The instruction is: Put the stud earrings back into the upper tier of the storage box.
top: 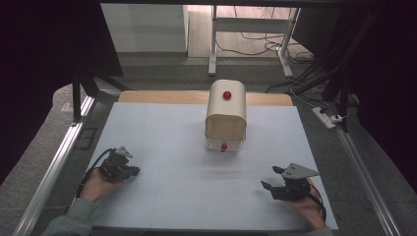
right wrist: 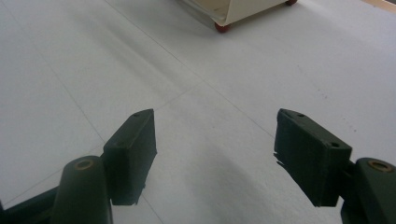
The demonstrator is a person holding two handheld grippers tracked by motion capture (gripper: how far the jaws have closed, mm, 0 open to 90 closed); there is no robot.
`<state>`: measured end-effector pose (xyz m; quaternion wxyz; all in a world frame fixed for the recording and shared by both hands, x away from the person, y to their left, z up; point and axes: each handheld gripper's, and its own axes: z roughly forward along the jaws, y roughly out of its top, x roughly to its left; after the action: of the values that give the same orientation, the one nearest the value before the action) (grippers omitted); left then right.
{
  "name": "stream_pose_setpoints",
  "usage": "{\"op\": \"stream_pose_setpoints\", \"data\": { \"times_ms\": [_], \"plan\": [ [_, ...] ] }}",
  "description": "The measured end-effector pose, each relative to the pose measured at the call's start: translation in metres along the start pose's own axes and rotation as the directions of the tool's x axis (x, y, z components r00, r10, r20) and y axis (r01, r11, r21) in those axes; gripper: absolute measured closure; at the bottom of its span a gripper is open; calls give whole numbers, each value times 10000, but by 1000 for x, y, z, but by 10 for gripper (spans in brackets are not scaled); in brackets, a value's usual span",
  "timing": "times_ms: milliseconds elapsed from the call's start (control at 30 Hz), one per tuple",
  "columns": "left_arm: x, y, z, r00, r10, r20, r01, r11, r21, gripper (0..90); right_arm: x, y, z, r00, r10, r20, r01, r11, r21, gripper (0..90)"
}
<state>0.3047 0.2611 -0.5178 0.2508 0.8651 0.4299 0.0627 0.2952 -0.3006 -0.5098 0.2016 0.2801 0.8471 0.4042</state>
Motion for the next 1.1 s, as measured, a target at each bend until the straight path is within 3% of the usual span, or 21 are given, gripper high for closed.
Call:
{"op": "stream_pose_setpoints", "data": {
  "times_ms": [267, 500, 767, 900, 1100],
  "plan": [
    [1, -1, -6, 10000, -87, 47, 88, 9996, -285, 864, 0, 0, 0, 10000, -41, 3, 41, 10000, 10, 295],
    [-3, 9, -23, 9987, -80, 505, 152, 9896, -1433, 864, 0, 0, 1, 10000, -33, 2, 33, 10000, 8, 295],
    [-22, 39, -41, 9907, 338, 1320, 54, 9581, -2863, 864, 0, 0, 0, 10000, -25, 5, 25, 10000, 17, 295],
    [-34, 61, -47, 9841, 812, 1582, -259, 9456, -3243, 864, 0, 0, 0, 10000, -30, 1, 30, 10000, 3, 295],
    [-52, 100, -55, 9690, 1440, 2005, -560, 9193, -3896, 864, 0, 0, 0, 10000, -21, -12, 21, 10000, -32, 295]
  ]
}}
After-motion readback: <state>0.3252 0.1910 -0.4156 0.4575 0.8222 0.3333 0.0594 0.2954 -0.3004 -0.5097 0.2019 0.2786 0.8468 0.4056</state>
